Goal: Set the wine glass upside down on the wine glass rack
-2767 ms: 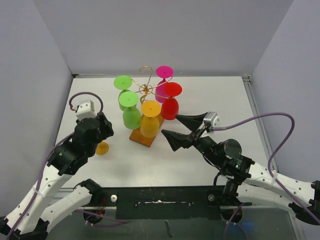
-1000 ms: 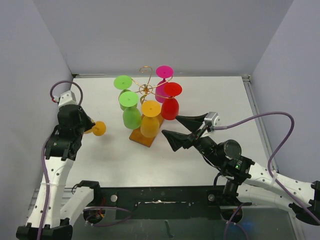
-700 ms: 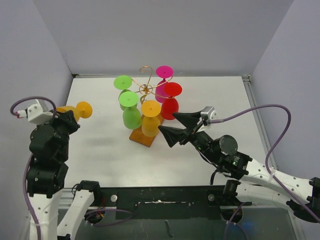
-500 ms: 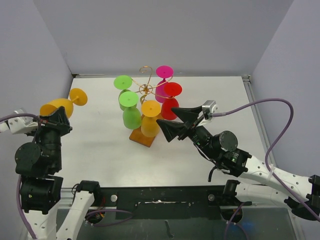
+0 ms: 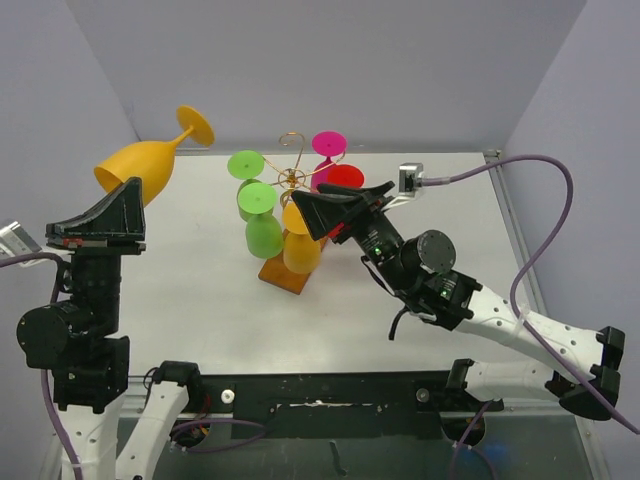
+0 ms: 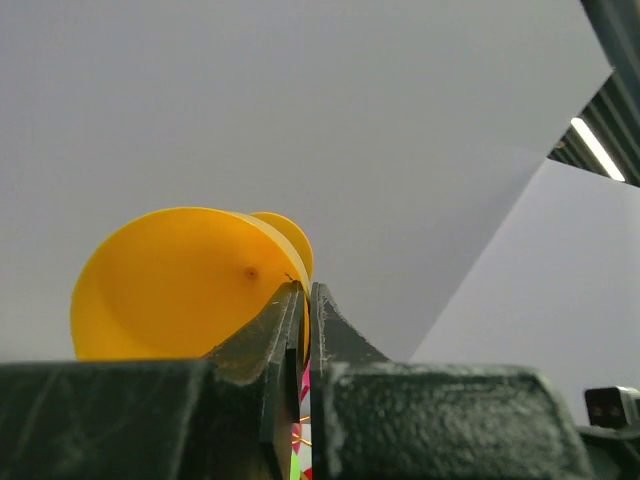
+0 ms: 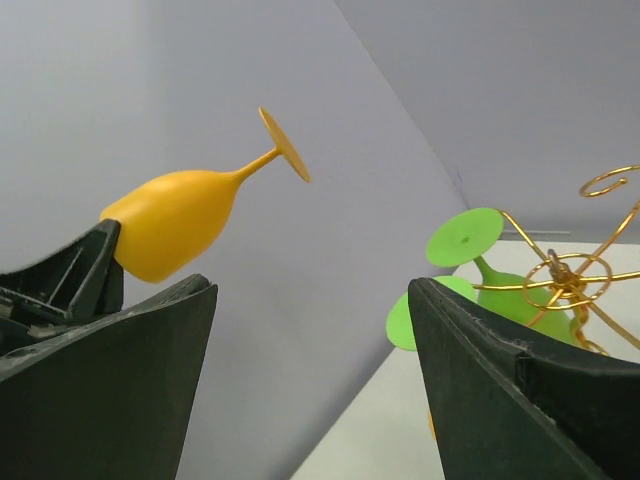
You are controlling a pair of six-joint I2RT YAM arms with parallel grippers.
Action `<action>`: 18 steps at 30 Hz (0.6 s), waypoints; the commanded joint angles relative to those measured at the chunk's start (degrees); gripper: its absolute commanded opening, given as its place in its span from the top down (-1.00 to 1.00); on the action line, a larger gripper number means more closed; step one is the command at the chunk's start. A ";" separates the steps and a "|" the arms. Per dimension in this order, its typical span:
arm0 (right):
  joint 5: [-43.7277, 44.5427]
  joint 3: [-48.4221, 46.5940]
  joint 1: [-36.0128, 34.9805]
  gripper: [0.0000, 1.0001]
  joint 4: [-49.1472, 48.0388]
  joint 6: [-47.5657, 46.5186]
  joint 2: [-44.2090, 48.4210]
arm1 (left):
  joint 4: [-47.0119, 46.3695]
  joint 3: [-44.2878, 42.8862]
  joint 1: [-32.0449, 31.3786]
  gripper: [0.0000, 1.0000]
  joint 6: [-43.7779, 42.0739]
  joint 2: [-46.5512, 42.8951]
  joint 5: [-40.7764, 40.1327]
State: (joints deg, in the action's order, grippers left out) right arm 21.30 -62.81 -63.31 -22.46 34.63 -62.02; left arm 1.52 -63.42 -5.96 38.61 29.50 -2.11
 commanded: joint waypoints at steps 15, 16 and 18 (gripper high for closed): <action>-1.86 -24.02 1.60 -0.49 -6.73 20.52 -21.47 | -30.41 7.69 -0.19 1.00 17.47 6.16 15.11; -1.23 -24.51 1.53 -0.46 -6.72 21.34 -22.04 | -30.81 7.96 -0.20 1.00 17.73 6.18 15.30; 0.20 -24.82 1.60 -0.43 -7.80 22.31 -22.71 | -31.36 8.55 -0.24 1.00 18.09 6.02 15.78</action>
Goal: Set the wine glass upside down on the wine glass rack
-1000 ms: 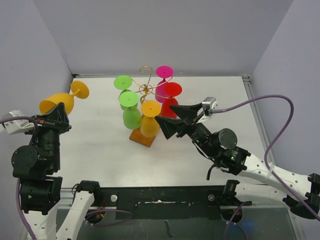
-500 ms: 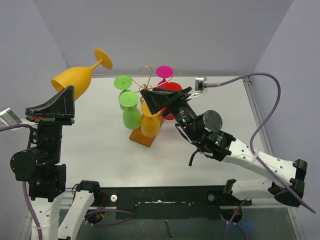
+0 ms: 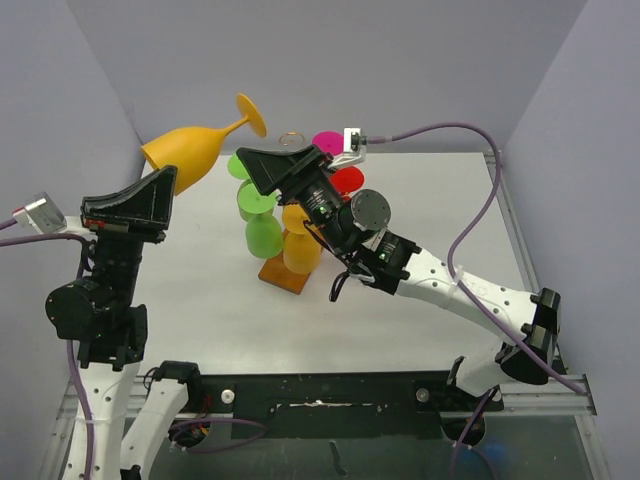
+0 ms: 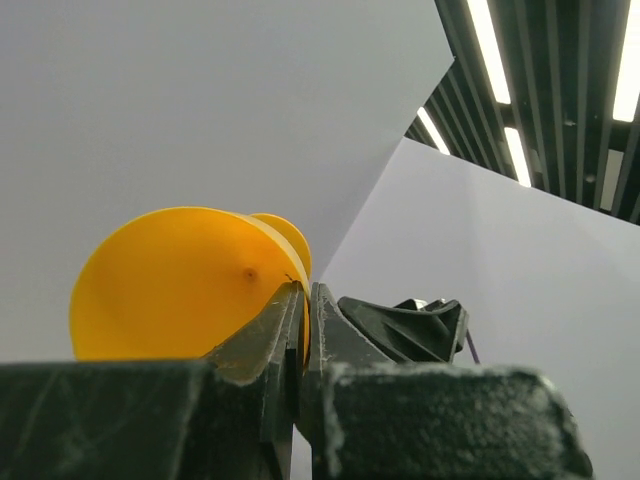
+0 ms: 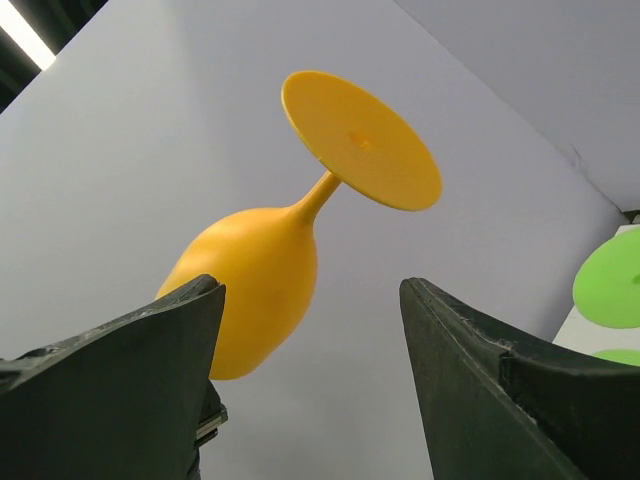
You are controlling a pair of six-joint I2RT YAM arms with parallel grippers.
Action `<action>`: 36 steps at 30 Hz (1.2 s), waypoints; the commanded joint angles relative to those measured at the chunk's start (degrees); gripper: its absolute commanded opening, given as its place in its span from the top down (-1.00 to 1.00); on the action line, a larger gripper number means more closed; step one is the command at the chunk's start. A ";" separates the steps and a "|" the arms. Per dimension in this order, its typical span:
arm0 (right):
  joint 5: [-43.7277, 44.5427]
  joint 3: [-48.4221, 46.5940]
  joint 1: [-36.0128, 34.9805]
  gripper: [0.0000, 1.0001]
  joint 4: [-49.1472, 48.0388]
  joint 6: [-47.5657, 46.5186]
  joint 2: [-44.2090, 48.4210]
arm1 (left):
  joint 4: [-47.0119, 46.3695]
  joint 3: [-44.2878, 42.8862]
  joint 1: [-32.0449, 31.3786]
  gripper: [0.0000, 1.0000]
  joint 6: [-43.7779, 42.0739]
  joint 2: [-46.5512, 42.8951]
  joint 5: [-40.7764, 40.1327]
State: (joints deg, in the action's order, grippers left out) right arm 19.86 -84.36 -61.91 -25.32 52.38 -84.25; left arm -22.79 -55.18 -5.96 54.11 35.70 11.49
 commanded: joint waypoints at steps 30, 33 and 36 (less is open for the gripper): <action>-1.52 -5.24 3.02 0.36 -10.00 16.92 -5.51 | -14.64 7.12 -0.72 1.00 9.70 -0.71 9.89; -2.11 -5.34 3.09 0.49 -10.43 16.87 -5.69 | -14.66 7.48 -0.80 1.00 9.55 -0.96 10.41; -2.29 -5.05 3.16 0.73 -11.03 15.95 -5.54 | -14.38 7.63 -0.81 1.00 9.37 -1.31 10.66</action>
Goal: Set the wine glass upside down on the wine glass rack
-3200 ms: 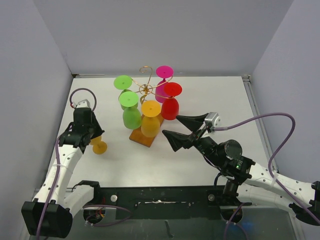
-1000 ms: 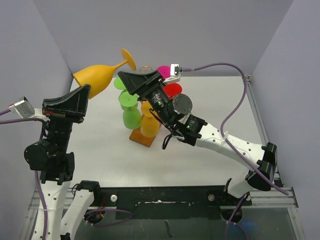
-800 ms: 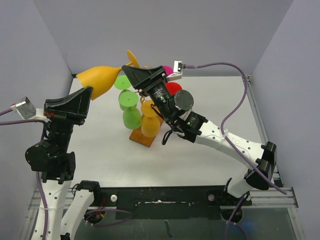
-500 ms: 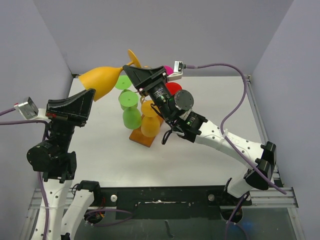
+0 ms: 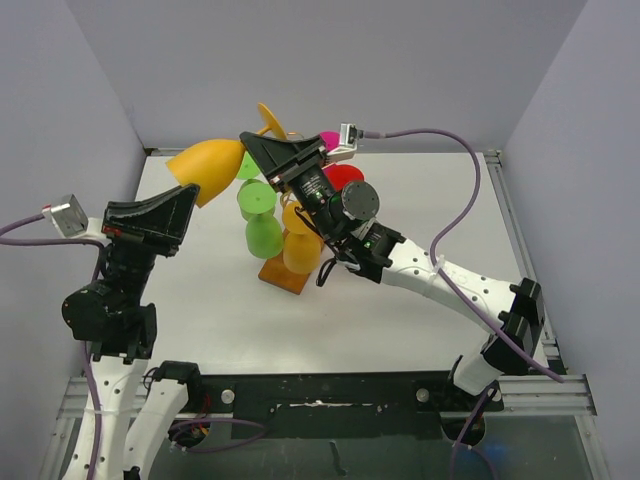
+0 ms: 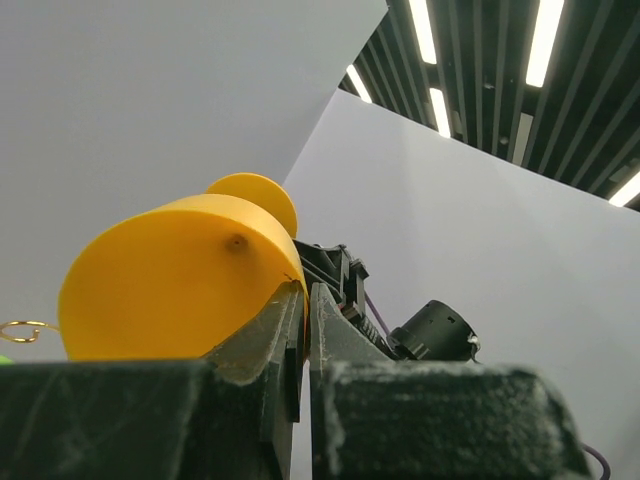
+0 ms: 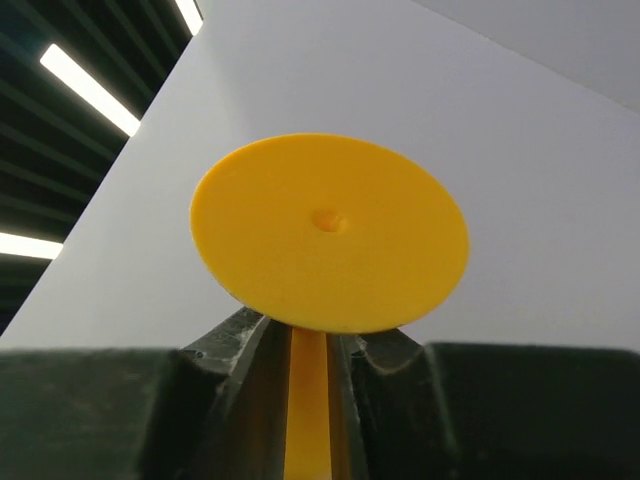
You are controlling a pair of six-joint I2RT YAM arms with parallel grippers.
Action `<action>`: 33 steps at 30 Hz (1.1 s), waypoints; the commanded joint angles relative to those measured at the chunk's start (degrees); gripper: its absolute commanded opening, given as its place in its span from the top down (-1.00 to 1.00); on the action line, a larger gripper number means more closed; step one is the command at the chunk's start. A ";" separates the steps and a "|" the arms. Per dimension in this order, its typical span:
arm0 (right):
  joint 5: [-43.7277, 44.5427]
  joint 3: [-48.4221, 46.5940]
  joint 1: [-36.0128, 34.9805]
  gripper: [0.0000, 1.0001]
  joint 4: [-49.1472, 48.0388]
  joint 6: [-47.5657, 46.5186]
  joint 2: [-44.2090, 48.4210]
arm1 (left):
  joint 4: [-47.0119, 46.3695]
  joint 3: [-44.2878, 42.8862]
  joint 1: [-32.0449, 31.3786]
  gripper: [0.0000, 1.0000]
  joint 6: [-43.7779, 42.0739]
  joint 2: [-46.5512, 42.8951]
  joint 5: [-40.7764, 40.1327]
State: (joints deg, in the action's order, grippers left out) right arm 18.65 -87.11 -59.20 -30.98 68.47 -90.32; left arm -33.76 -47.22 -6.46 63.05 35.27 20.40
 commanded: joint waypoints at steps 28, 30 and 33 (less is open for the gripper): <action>-17.64 4.42 0.72 1.00 2.28 -68.21 17.51 | 21.74 -21.75 -0.48 -0.10 -2.13 4.77 15.32; -20.01 5.68 0.71 1.00 3.51 -72.56 17.96 | 17.35 -21.57 -0.48 -0.10 2.98 6.61 18.69; -20.50 5.89 0.51 1.00 6.41 -79.02 17.53 | 12.30 -21.01 -0.46 -0.09 8.45 9.01 21.54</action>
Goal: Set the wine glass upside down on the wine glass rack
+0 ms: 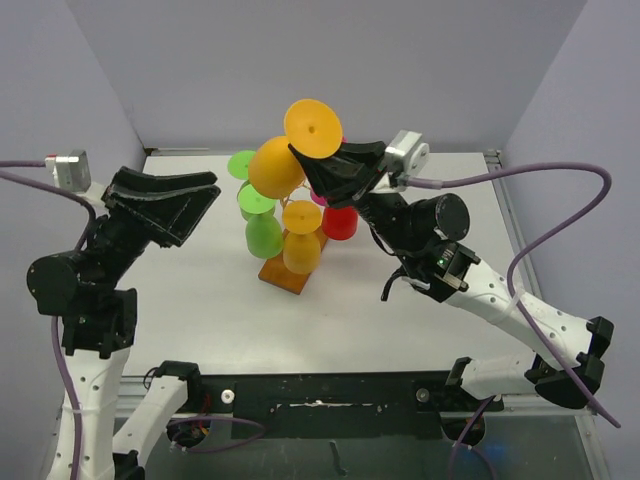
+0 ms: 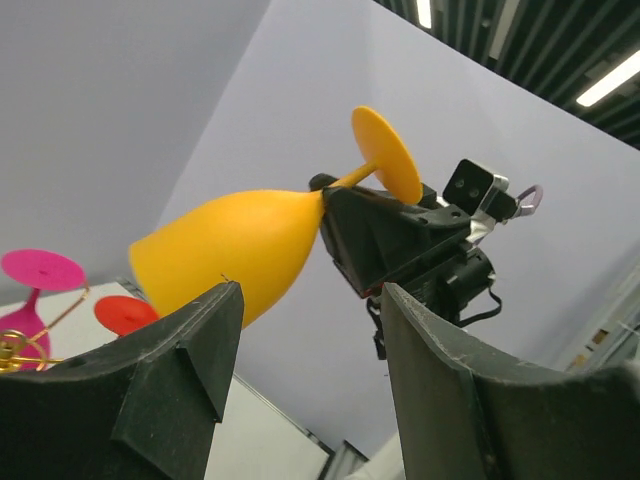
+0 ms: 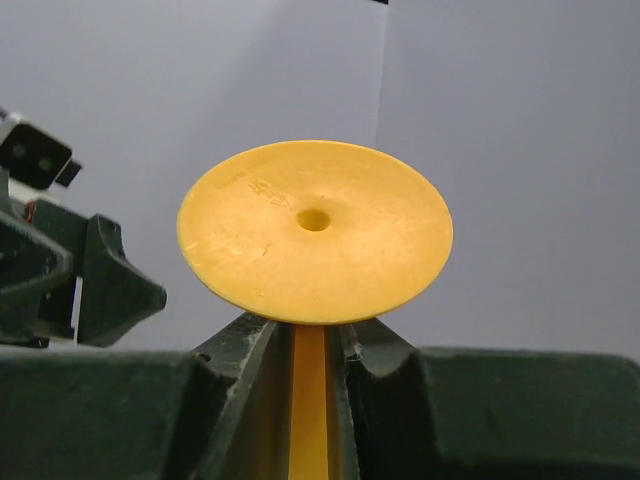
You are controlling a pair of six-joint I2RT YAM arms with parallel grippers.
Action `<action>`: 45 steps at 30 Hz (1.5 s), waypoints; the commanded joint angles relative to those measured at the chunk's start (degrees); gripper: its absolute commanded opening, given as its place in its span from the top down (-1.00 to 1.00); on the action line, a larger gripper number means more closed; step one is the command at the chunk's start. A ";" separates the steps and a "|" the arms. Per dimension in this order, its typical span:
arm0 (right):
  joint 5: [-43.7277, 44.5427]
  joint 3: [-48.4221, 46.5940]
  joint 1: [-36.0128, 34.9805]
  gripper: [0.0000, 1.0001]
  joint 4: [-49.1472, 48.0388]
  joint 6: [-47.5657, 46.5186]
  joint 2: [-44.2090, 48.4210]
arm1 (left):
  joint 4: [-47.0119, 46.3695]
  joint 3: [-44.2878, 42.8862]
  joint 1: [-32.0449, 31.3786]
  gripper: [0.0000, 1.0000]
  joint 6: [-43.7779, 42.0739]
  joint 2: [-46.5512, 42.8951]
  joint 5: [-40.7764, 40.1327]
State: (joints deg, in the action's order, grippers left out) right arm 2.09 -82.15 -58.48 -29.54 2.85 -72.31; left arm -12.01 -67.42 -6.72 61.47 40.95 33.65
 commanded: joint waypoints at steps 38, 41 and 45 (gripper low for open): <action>-11.14 -0.29 -3.07 1.00 5.42 -25.05 -7.33 | -9.61 2.41 -0.75 1.00 18.24 9.23 10.42; -10.62 0.36 -3.18 0.65 4.33 -22.18 -6.23 | -7.48 0.60 -0.71 1.00 16.05 9.27 9.23; -8.34 0.81 -3.22 0.12 5.50 -19.39 -3.91 | -4.71 -3.63 -0.66 1.00 12.15 10.37 7.19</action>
State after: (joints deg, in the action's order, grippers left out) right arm -7.40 -80.58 -60.86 -21.08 -20.25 -80.20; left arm -17.65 -64.99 -7.42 78.94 50.57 43.72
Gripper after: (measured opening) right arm 0.347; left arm 0.010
